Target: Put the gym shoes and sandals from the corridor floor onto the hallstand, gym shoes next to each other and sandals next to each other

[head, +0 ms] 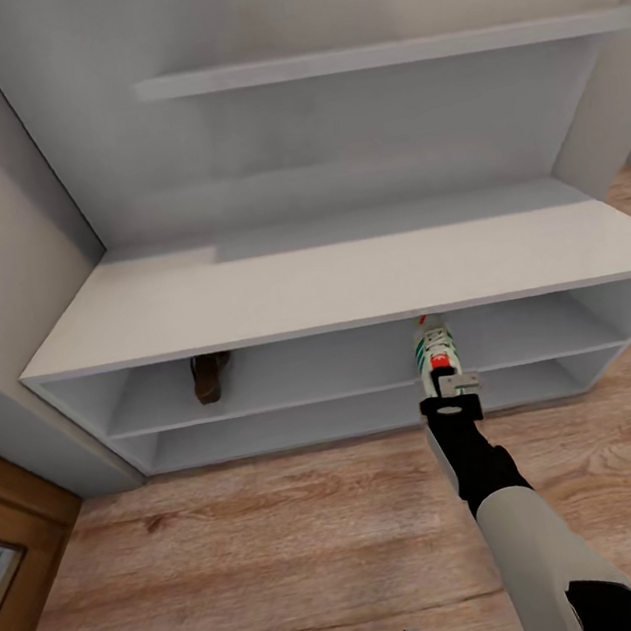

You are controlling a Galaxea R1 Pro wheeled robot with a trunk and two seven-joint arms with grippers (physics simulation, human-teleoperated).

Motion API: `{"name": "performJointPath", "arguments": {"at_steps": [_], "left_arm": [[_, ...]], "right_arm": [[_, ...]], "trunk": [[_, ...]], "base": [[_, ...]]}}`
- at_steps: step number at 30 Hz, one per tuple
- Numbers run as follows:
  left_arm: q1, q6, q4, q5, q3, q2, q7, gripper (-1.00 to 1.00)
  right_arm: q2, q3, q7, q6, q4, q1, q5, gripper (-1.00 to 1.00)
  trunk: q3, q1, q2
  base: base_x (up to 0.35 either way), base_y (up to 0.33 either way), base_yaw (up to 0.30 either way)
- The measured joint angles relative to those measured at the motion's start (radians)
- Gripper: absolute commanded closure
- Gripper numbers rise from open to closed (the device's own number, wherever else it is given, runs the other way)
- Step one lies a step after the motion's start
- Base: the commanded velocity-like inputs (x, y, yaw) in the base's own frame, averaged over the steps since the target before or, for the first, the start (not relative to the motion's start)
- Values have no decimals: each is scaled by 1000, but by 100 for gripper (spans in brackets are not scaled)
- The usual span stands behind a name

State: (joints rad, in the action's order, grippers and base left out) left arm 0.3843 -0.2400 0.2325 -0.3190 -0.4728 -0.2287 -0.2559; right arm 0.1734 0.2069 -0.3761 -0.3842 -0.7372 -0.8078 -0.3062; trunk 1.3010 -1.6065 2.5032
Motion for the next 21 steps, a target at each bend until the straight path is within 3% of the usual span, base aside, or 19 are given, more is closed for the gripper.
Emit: {"name": "performJointPath", "arguments": {"at_steps": [12,21], "left_arm": [[0,0,-4,0,1,-1,0,-100],[0,0,-6,0,1,0,0,-100]], "right_arm": [[0,-2,0,0,-48,0,0,100],[0,-1,-1,-3,-56,0,-13,100]], "trunk": [[0,0,0],[0,0,0]], "base": [[70,-8,0],[272,0,0]]}}
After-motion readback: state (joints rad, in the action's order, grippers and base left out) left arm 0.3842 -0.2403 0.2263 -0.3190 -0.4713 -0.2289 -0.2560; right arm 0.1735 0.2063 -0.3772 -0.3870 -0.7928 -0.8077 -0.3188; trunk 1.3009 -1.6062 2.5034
